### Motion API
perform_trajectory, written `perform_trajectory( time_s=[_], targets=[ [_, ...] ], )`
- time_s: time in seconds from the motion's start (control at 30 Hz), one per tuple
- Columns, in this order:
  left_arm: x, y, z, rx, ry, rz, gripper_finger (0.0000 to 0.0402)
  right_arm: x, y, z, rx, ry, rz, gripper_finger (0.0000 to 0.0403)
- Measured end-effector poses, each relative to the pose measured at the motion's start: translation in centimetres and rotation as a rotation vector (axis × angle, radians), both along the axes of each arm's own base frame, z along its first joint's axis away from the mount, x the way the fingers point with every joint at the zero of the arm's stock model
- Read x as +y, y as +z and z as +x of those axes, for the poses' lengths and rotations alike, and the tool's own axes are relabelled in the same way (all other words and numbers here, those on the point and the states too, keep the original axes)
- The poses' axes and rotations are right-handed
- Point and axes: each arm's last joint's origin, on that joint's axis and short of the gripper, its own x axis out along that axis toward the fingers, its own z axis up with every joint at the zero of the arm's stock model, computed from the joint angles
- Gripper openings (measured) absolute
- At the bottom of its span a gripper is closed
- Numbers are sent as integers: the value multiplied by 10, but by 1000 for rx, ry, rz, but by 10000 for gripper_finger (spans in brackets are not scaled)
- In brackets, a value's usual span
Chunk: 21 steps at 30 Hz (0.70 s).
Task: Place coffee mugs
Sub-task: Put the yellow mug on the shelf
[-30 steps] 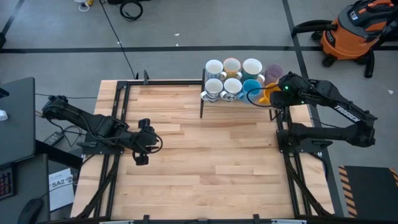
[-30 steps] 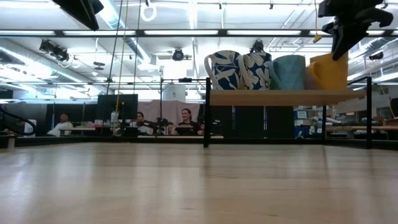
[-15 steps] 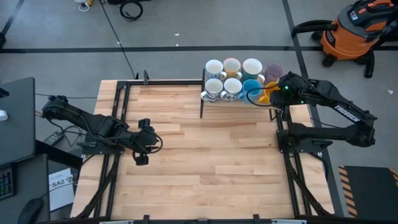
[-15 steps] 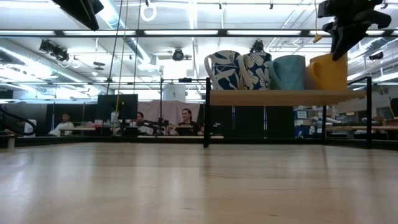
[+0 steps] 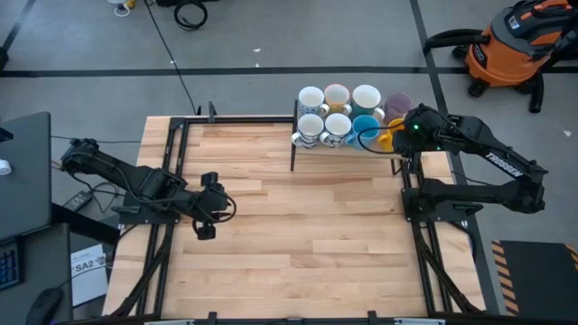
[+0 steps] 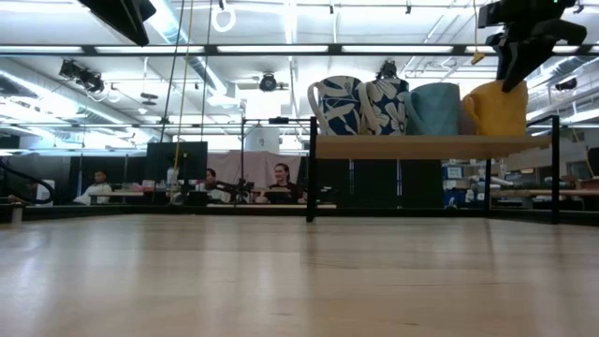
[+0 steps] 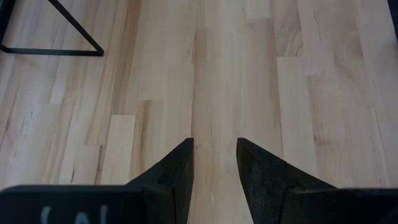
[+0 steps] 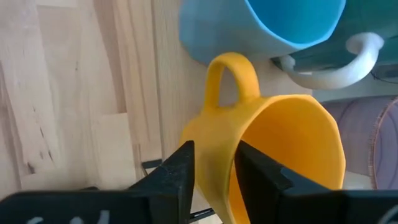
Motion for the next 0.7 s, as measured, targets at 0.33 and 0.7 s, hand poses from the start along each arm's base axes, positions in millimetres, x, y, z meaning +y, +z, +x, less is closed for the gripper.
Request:
perform_trajectory(
  time_s=[0.33, 0.7],
  targets=[
    [0, 0, 0, 0, 0, 0, 128, -1, 0, -1, 28, -31, -46, 130],
    [0, 0, 0, 0, 0, 0, 128, -2, 0, -1, 31, -35, -52, 129]
  ],
)
